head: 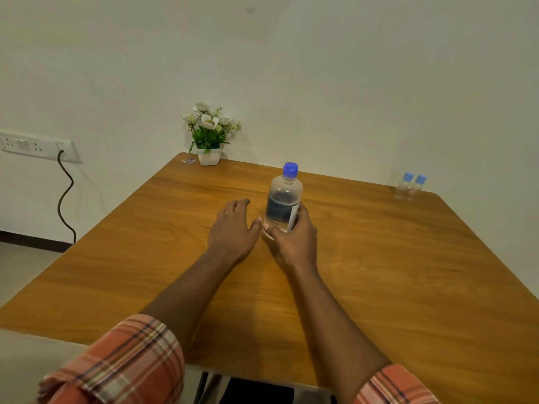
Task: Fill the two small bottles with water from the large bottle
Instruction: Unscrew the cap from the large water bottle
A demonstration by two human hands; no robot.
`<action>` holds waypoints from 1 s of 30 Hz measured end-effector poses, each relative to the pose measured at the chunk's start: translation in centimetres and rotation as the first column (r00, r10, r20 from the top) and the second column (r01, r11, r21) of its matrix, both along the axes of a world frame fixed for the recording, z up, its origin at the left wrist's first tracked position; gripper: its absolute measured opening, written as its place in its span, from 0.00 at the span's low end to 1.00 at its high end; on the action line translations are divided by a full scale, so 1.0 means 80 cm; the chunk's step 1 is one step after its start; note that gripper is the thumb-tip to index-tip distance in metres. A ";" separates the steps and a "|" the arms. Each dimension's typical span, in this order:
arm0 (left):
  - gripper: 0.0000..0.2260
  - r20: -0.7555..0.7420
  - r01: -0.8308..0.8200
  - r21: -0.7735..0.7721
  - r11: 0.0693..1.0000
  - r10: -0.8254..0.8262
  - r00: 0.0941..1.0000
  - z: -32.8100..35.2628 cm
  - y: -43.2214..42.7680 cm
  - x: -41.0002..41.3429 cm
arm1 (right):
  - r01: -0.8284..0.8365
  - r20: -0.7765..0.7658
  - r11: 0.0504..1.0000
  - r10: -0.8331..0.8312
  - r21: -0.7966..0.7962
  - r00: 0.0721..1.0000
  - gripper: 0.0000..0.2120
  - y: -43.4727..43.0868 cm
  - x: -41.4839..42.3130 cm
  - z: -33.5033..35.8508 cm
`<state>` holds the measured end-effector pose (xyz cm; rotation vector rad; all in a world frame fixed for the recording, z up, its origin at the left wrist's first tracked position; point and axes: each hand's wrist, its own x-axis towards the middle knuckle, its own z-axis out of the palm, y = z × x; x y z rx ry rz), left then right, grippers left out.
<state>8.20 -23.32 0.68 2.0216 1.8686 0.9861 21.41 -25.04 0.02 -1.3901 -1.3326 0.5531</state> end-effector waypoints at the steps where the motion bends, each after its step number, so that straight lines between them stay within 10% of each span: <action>1: 0.26 0.000 0.000 0.001 1.000 0.000 1.000 0.000 -0.003 0.001 | 0.000 0.000 1.000 0.000 0.000 1.000 0.35 -0.003 0.000 0.000; 30: 0.24 0.018 0.003 -0.019 1.000 -0.002 1.000 -0.013 -0.011 -0.007 | -0.089 0.014 0.996 0.089 -0.031 0.996 0.33 -0.017 -0.002 -0.005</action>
